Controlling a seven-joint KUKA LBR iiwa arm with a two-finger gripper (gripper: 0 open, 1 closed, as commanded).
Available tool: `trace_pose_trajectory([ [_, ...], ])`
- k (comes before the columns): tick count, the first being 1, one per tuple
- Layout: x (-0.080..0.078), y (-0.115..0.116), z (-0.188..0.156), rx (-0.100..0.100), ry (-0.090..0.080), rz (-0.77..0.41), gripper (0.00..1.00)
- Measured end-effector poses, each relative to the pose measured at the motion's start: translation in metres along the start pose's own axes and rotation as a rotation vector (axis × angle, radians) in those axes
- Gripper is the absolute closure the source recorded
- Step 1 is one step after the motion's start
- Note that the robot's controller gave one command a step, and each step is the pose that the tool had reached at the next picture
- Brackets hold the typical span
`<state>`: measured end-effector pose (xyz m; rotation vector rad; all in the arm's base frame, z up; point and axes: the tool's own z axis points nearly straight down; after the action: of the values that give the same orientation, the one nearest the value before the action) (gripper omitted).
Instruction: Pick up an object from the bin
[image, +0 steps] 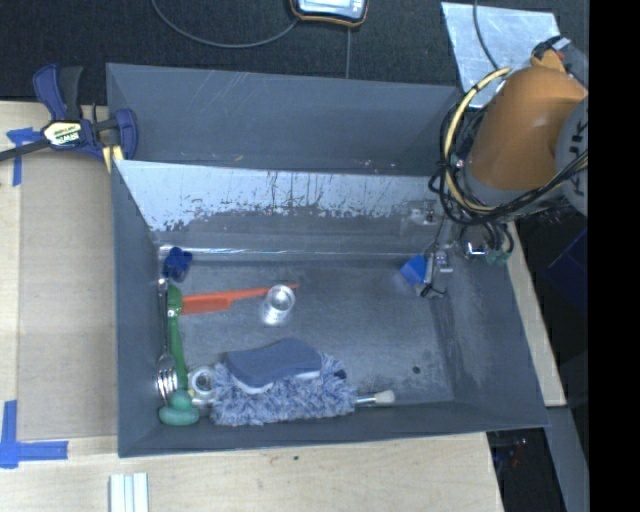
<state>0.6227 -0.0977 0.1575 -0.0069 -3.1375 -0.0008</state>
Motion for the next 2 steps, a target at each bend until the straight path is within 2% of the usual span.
trace_pose_trajectory([
  [1, -0.002, 0.0, -0.005, 0.001, -0.008, -0.003, 0.0],
  [2, 0.019, -0.034, 0.088, -0.006, -0.008, 0.595, 0.0],
])
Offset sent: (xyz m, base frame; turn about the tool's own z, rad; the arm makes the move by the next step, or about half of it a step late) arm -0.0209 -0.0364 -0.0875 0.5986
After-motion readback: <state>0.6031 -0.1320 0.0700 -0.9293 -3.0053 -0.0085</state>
